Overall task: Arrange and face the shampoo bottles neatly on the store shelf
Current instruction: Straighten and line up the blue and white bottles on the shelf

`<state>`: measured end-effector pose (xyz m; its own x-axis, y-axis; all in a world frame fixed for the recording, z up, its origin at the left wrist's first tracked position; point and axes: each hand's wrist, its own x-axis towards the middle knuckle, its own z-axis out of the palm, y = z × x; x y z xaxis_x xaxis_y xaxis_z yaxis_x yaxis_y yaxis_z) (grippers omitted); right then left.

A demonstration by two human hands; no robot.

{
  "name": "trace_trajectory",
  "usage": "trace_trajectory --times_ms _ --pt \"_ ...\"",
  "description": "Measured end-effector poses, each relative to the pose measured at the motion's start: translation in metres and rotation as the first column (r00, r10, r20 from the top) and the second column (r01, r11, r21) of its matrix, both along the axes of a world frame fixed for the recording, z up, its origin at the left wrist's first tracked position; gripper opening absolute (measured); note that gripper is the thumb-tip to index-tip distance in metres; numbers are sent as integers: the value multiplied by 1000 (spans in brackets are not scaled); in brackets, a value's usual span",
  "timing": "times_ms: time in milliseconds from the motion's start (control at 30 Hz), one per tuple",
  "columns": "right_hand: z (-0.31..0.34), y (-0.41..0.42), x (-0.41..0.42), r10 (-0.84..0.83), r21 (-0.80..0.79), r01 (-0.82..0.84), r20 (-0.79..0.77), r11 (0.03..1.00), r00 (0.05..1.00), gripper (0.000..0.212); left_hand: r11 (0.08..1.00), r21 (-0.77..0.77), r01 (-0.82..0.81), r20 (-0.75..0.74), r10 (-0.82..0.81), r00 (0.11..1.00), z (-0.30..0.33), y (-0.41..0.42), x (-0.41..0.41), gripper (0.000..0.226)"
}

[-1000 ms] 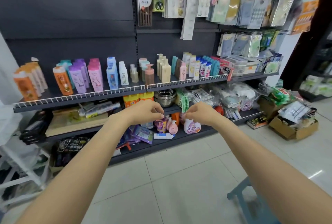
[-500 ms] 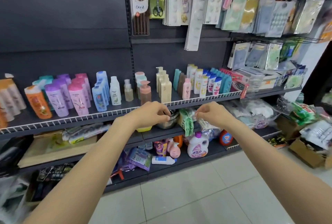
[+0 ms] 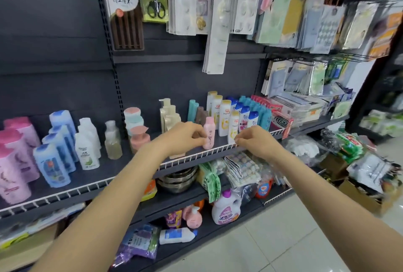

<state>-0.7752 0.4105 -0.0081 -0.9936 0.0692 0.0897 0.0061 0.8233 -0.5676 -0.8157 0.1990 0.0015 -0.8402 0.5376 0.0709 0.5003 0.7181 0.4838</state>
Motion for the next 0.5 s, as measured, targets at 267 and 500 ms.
trace_trajectory --times_ms 267,500 --pt "-4 53 -84 -131 -14 131 -36 991 991 21 995 25 93 32 -94 995 -2 71 -104 26" --pt "-18 139 -149 -165 -21 165 -6 986 986 21 995 18 96 50 -97 994 -17 161 -172 25"
